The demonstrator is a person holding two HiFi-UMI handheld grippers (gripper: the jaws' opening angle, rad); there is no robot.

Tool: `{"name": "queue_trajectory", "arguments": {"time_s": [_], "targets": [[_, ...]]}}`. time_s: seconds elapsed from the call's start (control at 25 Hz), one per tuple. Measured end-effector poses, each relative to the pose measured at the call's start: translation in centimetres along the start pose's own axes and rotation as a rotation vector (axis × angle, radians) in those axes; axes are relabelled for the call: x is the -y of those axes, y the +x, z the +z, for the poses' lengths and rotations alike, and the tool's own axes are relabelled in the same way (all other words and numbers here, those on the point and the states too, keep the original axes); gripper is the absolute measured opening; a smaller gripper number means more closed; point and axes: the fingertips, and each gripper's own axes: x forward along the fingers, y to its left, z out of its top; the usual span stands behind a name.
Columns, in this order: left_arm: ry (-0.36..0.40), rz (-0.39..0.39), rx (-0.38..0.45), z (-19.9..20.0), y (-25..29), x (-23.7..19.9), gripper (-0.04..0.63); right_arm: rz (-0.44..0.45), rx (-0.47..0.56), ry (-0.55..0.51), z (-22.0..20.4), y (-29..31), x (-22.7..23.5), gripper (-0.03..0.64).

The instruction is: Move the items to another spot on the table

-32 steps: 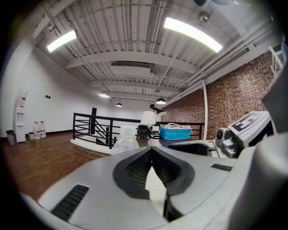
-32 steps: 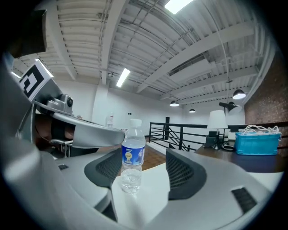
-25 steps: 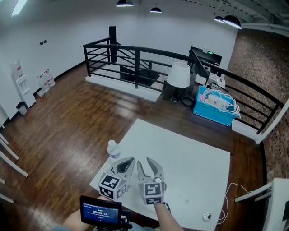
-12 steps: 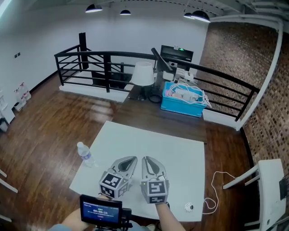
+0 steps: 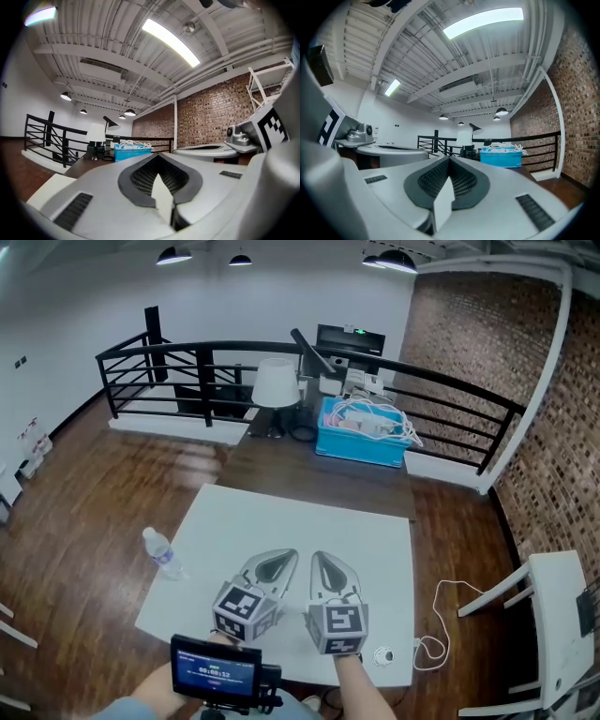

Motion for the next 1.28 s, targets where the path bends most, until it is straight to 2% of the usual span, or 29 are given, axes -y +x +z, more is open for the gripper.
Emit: {"name": "queue_trajectory", "arguments": {"time_s": [0.52, 1.28], "targets": [[0.019, -0.046, -0.004, 0.7, 1.1, 3.4, 0.011, -0.061, 0.024, 0.028, 0.9, -3.0, 3.4, 0.003], [0.011, -0.011, -0.014, 1.0, 0.5, 2.7, 0.011, -0.031, 0.042, 0.007, 1.3, -2.6, 2.4, 0.003]]}}
